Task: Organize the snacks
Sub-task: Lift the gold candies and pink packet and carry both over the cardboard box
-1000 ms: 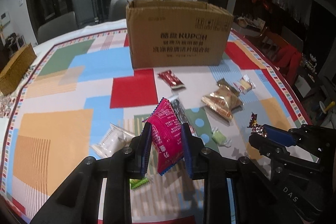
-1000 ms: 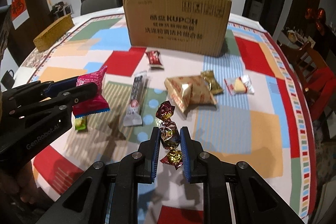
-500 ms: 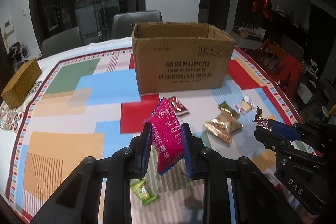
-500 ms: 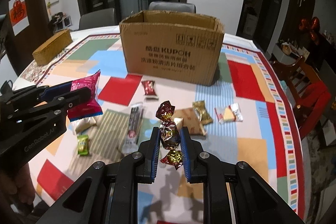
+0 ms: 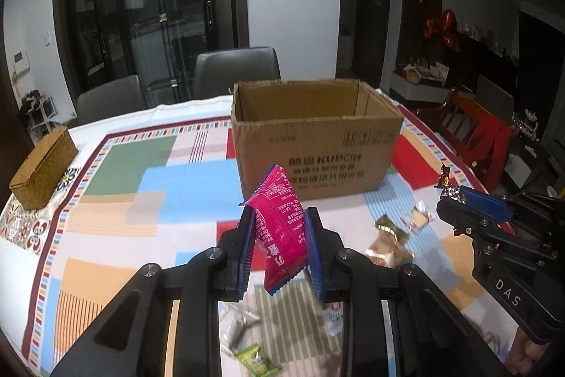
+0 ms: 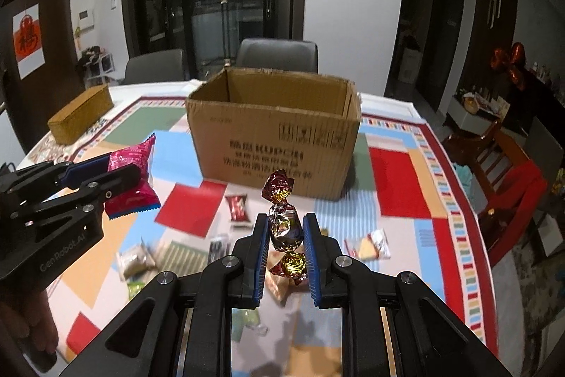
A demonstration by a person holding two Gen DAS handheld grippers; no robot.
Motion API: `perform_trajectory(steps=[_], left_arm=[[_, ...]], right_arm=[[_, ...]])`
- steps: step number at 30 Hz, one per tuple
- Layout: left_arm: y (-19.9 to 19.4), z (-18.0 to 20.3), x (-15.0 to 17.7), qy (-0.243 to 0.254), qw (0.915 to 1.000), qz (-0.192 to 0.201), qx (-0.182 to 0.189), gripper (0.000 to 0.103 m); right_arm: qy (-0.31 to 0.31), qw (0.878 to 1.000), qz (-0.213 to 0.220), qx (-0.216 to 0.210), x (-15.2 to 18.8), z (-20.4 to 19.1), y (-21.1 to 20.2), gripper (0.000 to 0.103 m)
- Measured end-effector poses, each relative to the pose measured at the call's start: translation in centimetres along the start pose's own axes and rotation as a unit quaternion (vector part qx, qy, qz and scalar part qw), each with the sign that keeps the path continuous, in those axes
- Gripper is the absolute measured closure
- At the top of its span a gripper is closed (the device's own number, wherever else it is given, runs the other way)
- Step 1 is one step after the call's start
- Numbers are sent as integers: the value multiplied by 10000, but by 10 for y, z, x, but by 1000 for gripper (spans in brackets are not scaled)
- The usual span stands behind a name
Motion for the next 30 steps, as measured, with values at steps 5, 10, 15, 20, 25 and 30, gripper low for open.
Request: perform_trajectory(steps=[5, 10, 15, 20, 25, 30], left_arm=[[1, -2, -17, 9, 9998, 184, -16, 76], [4, -4, -36, 42, 9993, 365, -47, 76], [5, -4, -55, 56, 9985, 542, -63, 76], [10, -3, -69, 100, 9977, 671, -62, 76], [22, -2, -80, 108, 9972, 734, -61, 76], [30, -4, -94, 71, 9964, 844, -91, 76]], right_arm=[[3, 9998, 191, 36, -17, 3, -1, 82], [-21, 9992, 395, 96, -34, 5, -3, 82], [-33, 9982, 578, 149, -52, 7, -4, 82], [-22, 9969, 752, 210, -67, 12, -3, 82], [14, 9960, 857, 255, -82, 18, 4, 82], [57, 9949, 959, 316, -100, 25, 12, 82]])
Point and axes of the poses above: each gripper's, at about its wrist camera, not at the fingertips, and y roughly the way its jaws point, z to its right, x to its underside, the point moved 2 cm from there along y, roughly the way its jaws point, and after that the axes turned 7 degrees about -x, right-handed, at the moved point
